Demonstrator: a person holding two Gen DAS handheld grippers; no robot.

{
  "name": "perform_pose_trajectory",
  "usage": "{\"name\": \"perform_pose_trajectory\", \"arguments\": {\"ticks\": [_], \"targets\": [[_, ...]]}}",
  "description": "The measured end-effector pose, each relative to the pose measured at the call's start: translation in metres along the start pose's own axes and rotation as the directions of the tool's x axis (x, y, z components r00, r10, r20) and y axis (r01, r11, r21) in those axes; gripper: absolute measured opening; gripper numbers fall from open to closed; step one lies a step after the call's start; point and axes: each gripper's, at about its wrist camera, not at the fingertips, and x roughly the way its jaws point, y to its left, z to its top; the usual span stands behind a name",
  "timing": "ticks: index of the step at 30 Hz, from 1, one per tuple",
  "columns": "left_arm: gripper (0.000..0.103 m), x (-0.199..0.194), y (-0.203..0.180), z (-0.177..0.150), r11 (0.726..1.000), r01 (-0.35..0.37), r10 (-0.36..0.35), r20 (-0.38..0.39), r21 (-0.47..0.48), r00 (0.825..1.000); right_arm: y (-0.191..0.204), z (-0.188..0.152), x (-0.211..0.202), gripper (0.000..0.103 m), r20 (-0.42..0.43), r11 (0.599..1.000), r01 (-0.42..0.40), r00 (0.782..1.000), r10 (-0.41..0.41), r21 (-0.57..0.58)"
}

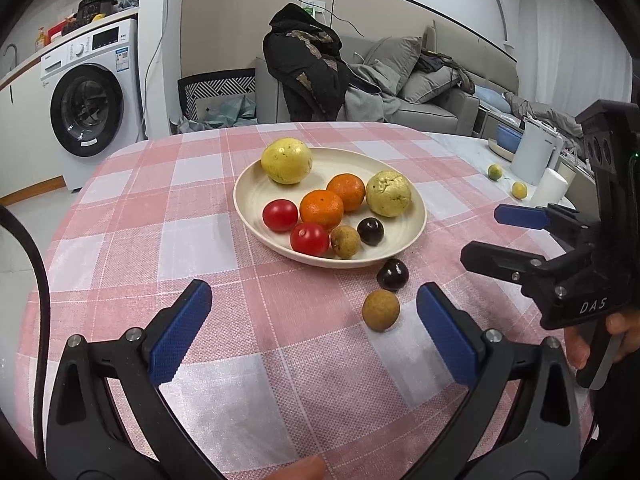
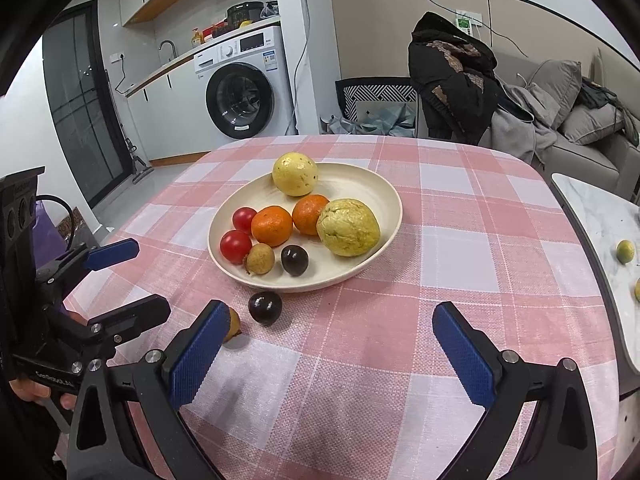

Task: Organize fruits
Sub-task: 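Withdraw both tools from the plate toward the last loose fruits, then grasp the round brown fruit with the left tool and lift it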

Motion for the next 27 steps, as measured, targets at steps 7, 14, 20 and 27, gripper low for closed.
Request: {"name": "perform_pose_trajectory", "arguments": {"ticks": [7,14,20,27], "targets": [[0.102,0.008,0.0,-0.003,1.0,0.01,-0.01,-0.039,0.001,0.999,-0.002,-0.003,0.004,0.103,-0.027,1.0,0.009,1.0,-0.009,-0.014],[0.102,0.017,-0.004,-0.004,0.999,0.034,-0.034,-0.08,-0.001,0.996,-0.009,-0.005,0.007,0.103,-0.051,1.0,0.022,0.998,-0.023,-0.014],[0.1,0.032,-0.011,-0.003,0.998,0.056,-0.056,-0.13,-0.001,0.99,-0.014,-0.006,0.01,0.103,-0.064,1.0,0.025,0.998,-0.025,-0.001],[0.085,0.047,-0.029,-0.002,0.996,0.072,-0.063,-0.178,0.046,0.982,-0.018,-0.006,0.009,0.103,-0.064,1.0,0.021,0.998,-0.02,0.018]]}}
